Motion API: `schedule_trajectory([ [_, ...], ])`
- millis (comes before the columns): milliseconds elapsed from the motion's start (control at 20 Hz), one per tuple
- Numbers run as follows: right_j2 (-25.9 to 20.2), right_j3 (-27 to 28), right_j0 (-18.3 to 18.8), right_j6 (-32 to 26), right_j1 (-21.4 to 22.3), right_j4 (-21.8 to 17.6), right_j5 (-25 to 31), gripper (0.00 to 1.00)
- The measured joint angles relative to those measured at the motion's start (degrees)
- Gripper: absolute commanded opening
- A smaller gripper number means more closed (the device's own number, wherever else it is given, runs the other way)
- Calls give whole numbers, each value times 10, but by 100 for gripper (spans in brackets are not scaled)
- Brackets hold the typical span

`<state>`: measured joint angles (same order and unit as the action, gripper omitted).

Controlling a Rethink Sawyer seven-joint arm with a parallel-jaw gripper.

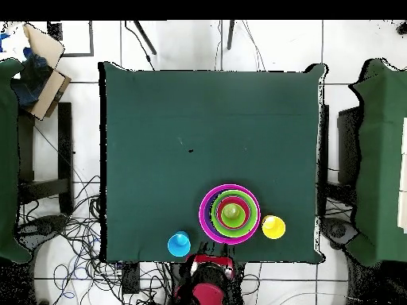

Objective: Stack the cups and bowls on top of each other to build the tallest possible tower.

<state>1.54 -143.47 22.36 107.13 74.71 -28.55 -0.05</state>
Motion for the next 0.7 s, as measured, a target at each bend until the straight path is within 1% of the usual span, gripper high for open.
schedule_trajectory([
  [250,1,-1,-46,0,1,0,0,100],
  [350,1,-1,-56,0,2,0,0,100],
  [550,-17,-4,-46,0,15,12,10,100],
  [650,-43,-11,-23,0,30,34,24,100],
  [700,-47,-12,-19,0,33,37,26,100],
])
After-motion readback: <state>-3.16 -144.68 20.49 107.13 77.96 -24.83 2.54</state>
